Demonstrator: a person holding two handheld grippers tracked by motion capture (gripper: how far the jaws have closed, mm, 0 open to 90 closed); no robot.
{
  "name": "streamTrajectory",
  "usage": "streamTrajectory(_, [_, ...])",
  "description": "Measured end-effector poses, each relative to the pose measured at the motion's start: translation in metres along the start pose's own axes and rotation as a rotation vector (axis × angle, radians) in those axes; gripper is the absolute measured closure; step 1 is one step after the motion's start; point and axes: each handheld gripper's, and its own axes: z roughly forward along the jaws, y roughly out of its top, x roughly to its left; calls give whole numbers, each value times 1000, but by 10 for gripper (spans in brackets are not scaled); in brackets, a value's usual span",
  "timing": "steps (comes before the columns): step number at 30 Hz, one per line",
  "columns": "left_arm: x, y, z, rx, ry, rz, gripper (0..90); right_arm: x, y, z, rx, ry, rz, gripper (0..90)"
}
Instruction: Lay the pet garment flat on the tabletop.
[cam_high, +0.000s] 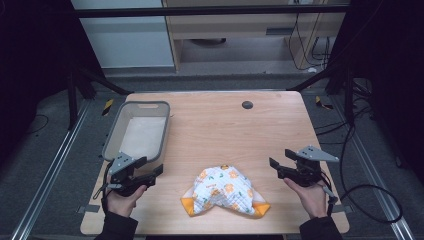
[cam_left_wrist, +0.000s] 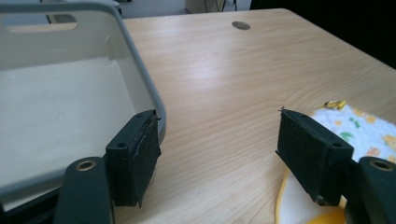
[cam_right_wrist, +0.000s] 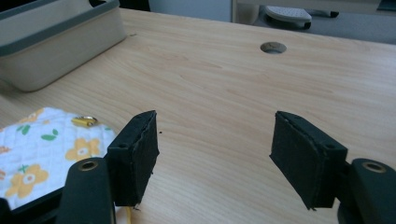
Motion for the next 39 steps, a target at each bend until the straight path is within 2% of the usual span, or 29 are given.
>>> streamTrajectory(6, [-12, 11, 10, -9, -18, 12, 294, 9, 12, 6, -7, 21, -17, 339])
streamTrajectory(8, [-20, 15, 18, 1, -28, 24, 296, 14, 14, 11, -3, 44, -22, 354])
streamTrajectory(10, [-22, 15, 20, 3, -33, 22, 296, 16, 14, 12, -1, 51, -22, 358])
streamTrajectory(11, [-24, 16, 23, 8, -37, 20, 298, 19, 12, 16, 3, 71, -25, 368])
streamTrajectory(15, [-30, 13, 31, 18, -49, 19, 303, 22, 7, 20, 28, 86, -32, 374])
streamTrajectory(16, [-32, 10, 37, 40, -55, 26, 303, 23, 4, 20, 34, 87, -37, 378])
streamTrajectory(24, [-41, 1, 53, 88, -74, 36, 309, 26, -3, 25, 59, 100, -42, 395])
streamTrajectory(32, [-53, -4, 69, 133, -103, 46, 344, 38, -12, 40, 113, 141, -59, 412])
streamTrajectory(39, [-64, -11, 86, 178, -131, 62, 340, 48, -18, 51, 146, 204, -49, 422])
